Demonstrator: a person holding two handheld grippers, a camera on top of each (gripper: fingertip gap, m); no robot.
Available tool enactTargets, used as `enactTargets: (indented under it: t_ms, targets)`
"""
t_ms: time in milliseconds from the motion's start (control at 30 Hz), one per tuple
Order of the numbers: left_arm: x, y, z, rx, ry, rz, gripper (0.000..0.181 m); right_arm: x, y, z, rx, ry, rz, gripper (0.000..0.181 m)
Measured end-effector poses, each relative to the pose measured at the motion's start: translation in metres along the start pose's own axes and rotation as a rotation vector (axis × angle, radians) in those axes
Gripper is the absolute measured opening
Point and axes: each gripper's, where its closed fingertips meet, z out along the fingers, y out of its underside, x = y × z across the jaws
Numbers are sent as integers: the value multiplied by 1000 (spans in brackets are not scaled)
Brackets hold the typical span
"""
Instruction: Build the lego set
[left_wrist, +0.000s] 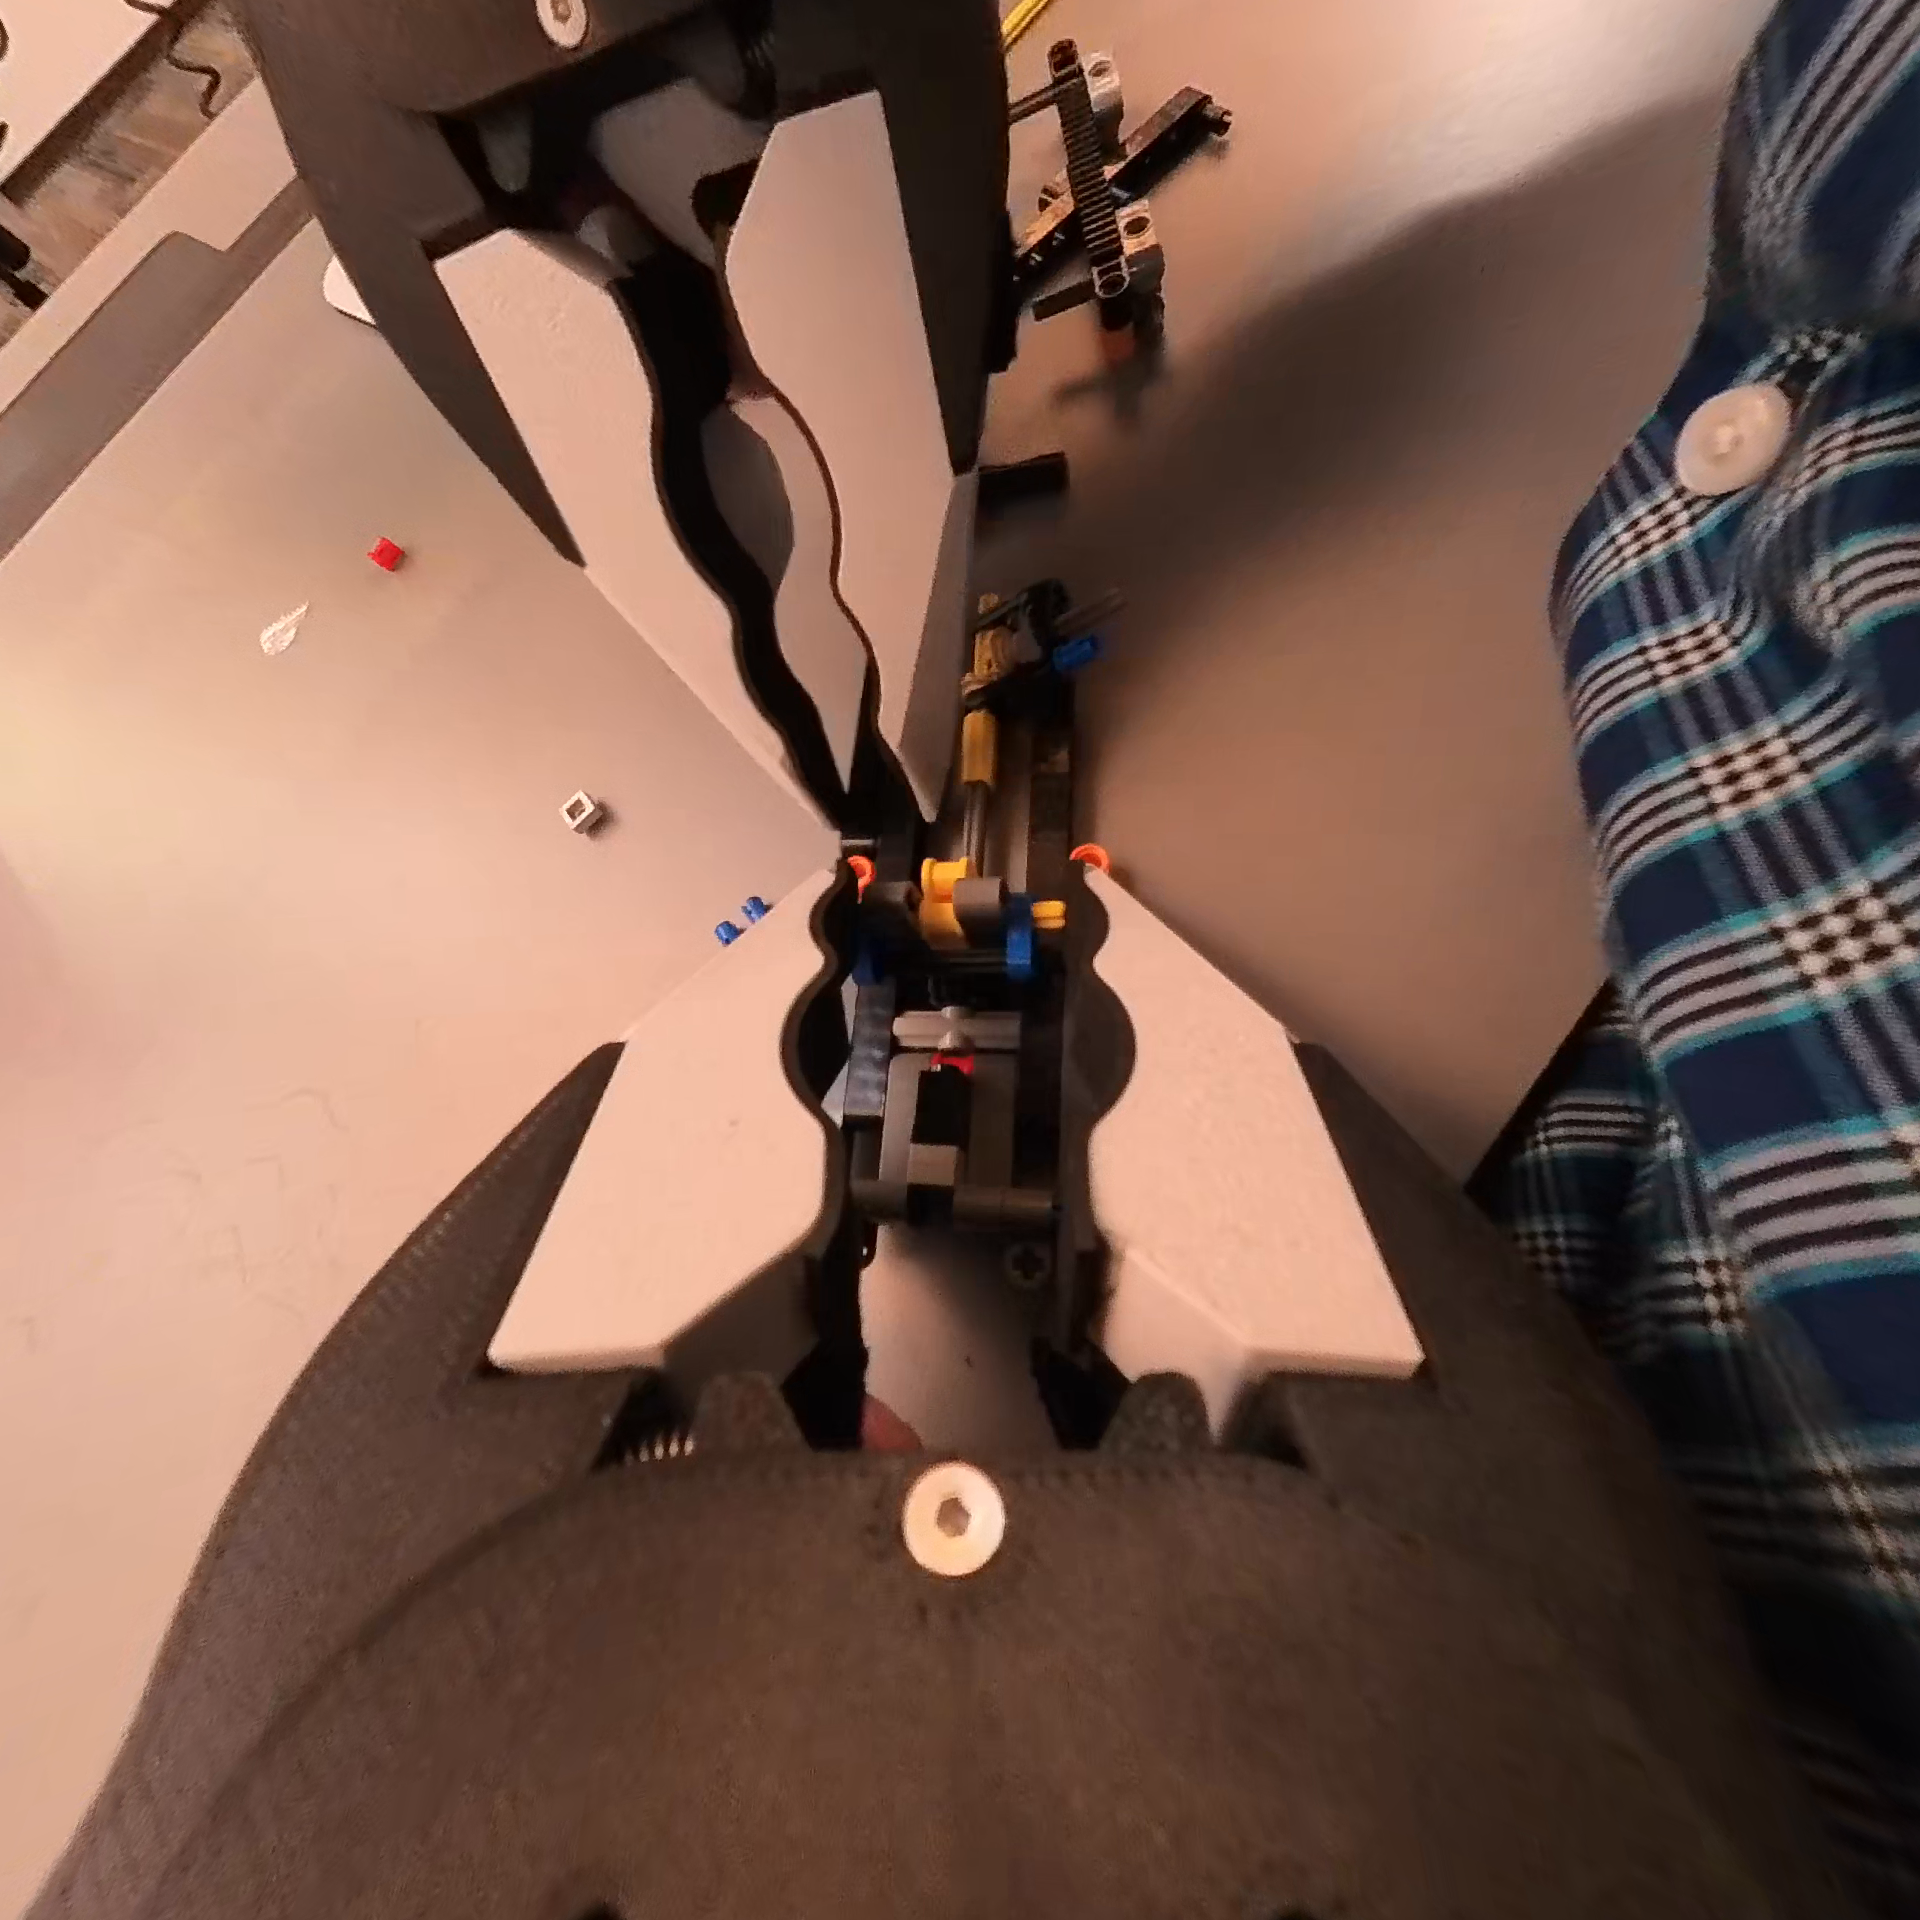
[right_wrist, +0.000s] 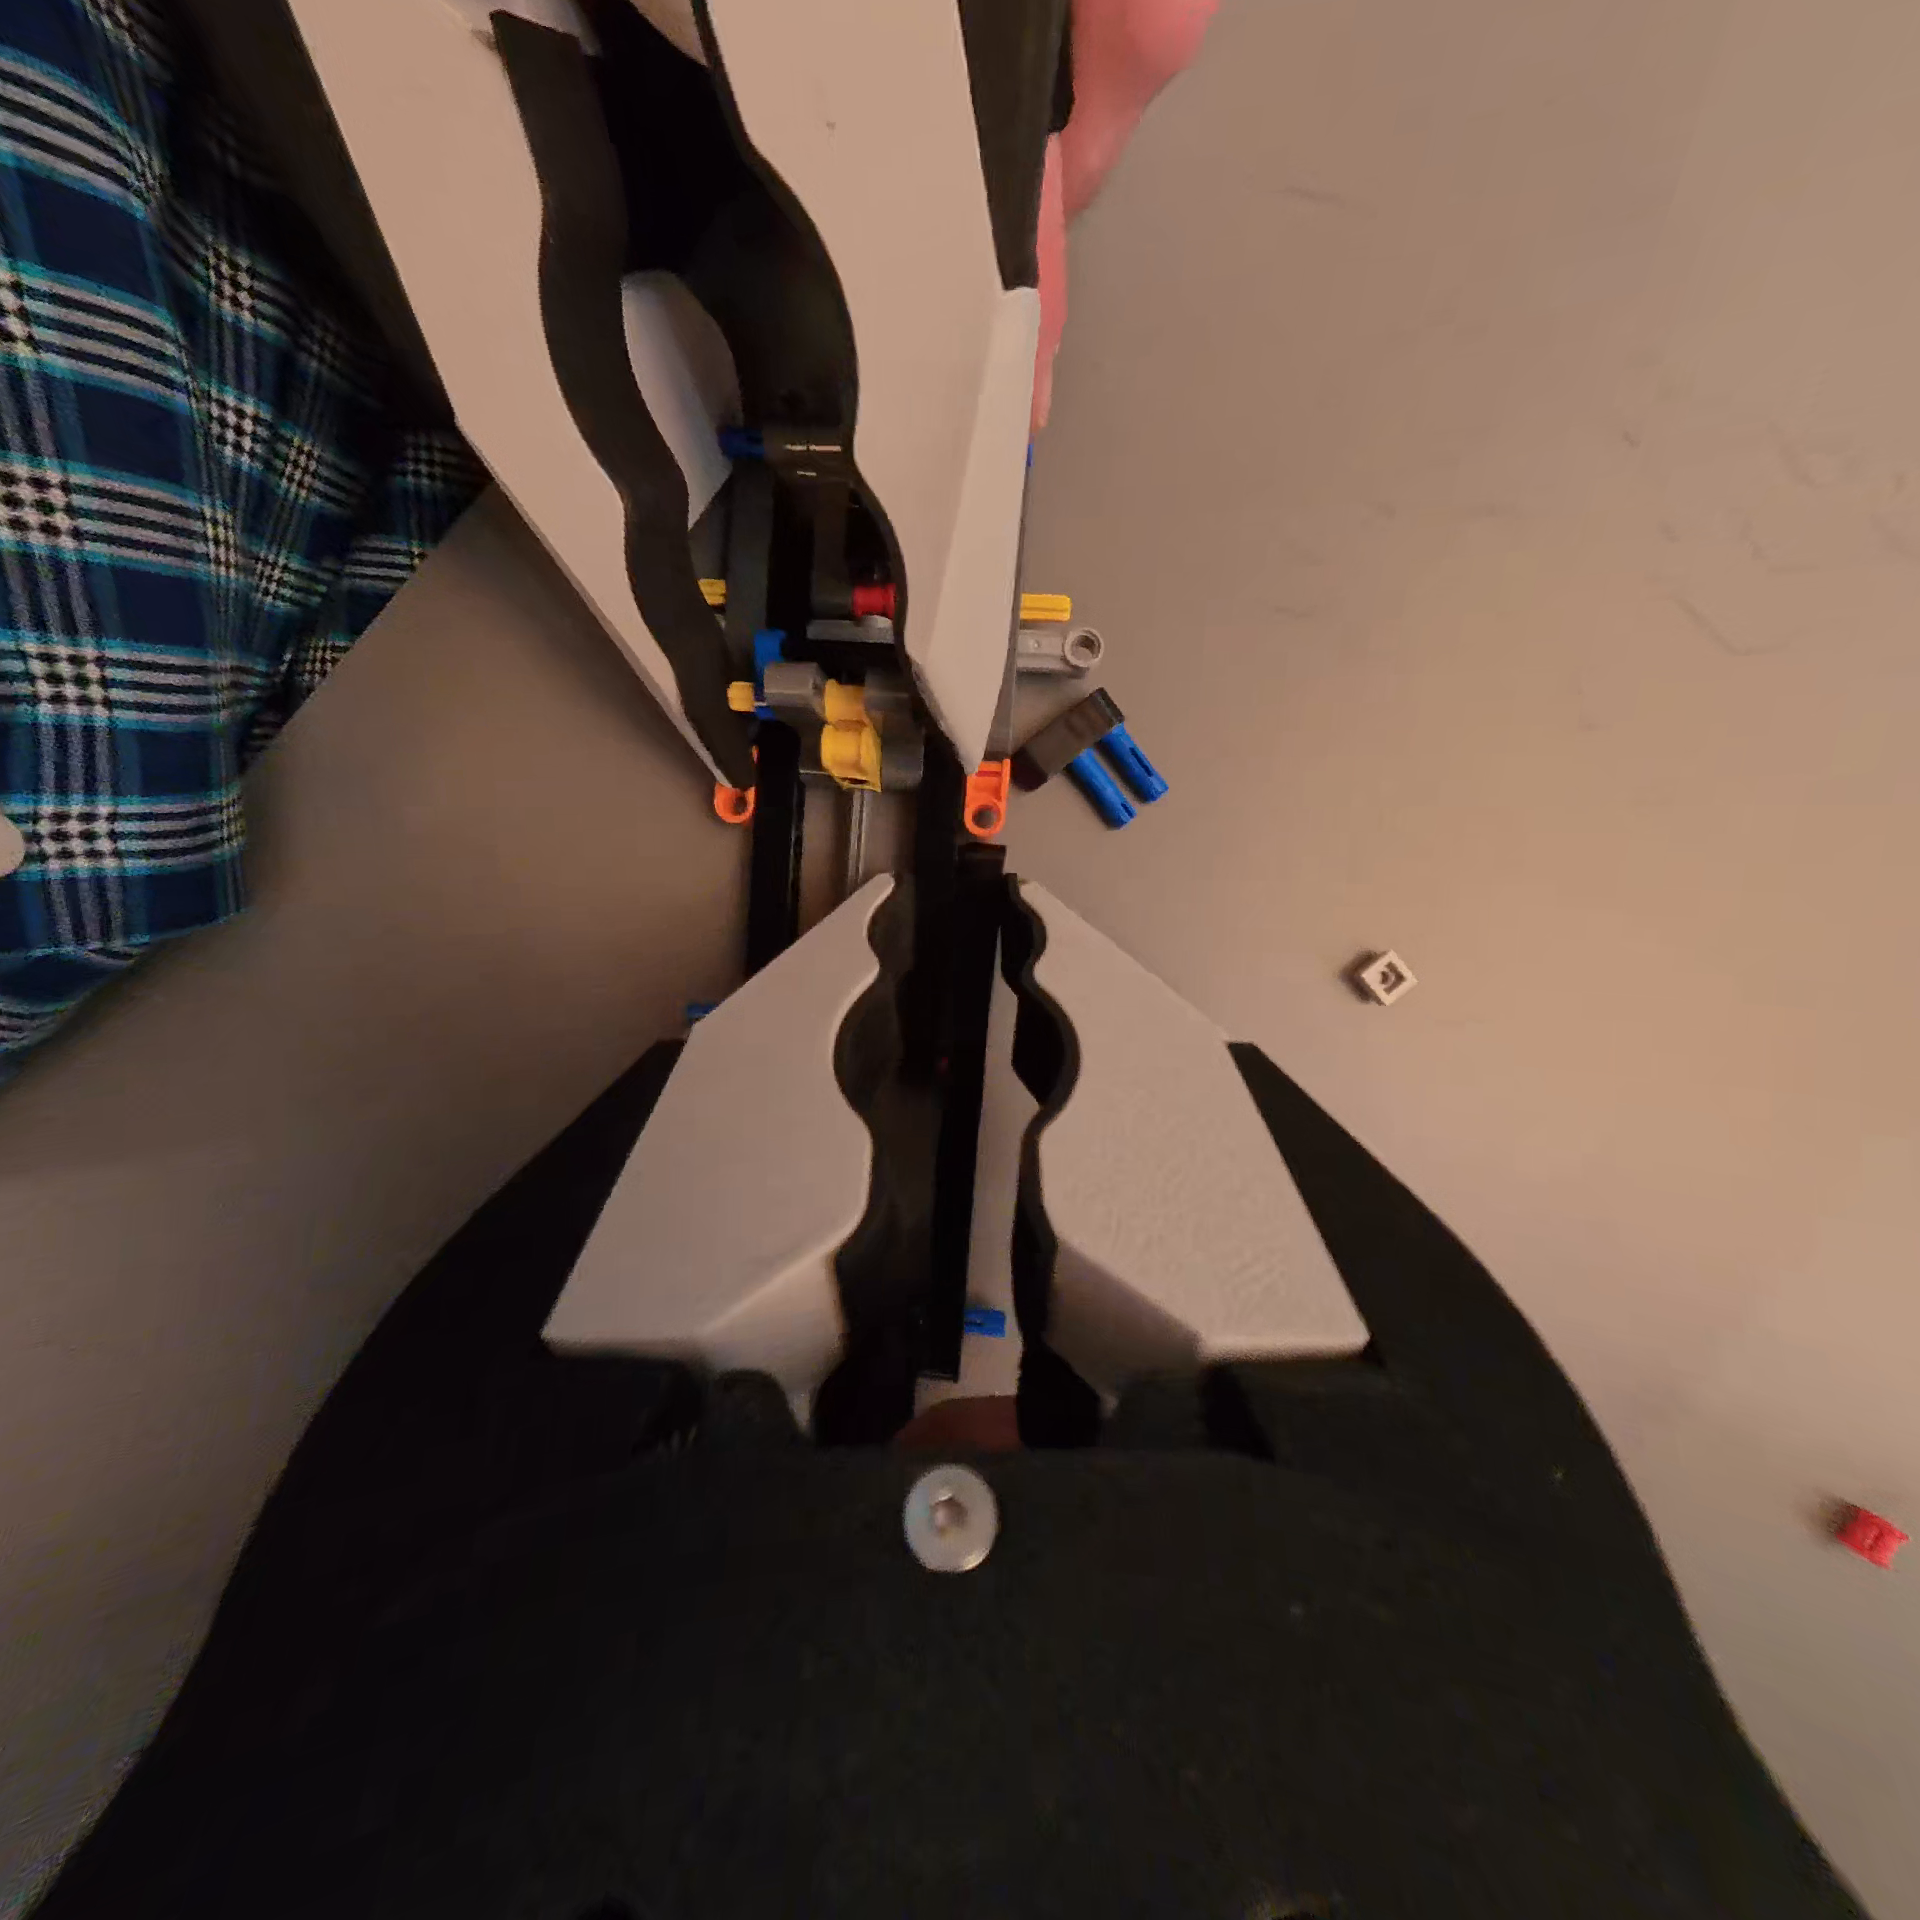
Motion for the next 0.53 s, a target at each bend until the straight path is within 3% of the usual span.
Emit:
enactTargets:
  t_ms: [333, 533]
  targets:
    - [-1, -1, 0, -2, -4, -5, 39, 3, 1, -3, -11, -24, 25, 19]
    - [1, -3, -1, 0, 12, -33, 45, 15, 5, -51, 63, 59, 149, 18]
